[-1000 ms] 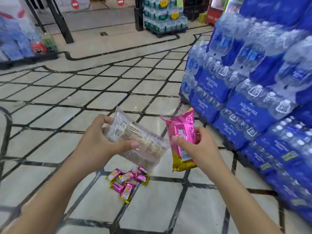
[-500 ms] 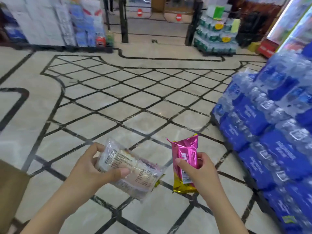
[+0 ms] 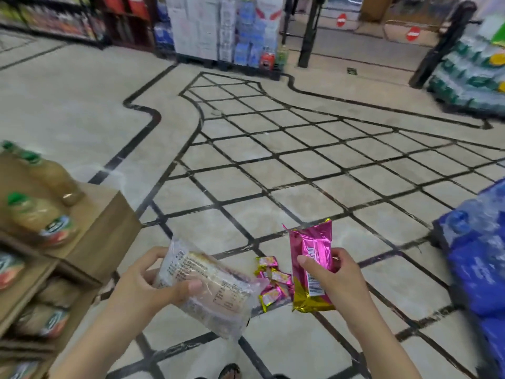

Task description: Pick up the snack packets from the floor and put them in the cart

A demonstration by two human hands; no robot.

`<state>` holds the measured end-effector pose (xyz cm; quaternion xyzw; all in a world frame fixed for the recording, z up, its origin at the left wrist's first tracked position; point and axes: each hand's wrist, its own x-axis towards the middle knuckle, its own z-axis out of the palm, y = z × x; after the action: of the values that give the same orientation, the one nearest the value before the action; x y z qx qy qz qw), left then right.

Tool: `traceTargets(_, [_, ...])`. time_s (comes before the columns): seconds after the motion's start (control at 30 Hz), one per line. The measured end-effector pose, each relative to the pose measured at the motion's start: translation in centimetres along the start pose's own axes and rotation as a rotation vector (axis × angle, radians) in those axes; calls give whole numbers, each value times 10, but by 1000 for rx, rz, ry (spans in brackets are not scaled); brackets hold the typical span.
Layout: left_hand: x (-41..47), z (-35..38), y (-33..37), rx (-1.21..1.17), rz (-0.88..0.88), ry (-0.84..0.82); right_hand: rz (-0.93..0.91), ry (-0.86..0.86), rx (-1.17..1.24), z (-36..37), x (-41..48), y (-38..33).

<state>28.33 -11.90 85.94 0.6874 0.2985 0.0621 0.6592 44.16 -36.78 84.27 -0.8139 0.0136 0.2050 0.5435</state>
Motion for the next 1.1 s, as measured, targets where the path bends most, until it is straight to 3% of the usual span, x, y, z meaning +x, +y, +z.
traceTargets(0.3, [-60, -30, -27, -134, -33, 409, -114, -348, -108, 66, 22, -20])
traceTargets(0.67, [-168, 25, -78, -532, -149, 927, -261, -847, -351, 117, 17, -23])
traceTargets(1.1, [-343, 103, -142, -788, -220, 1544, -417, -1355, -643, 193, -122, 21])
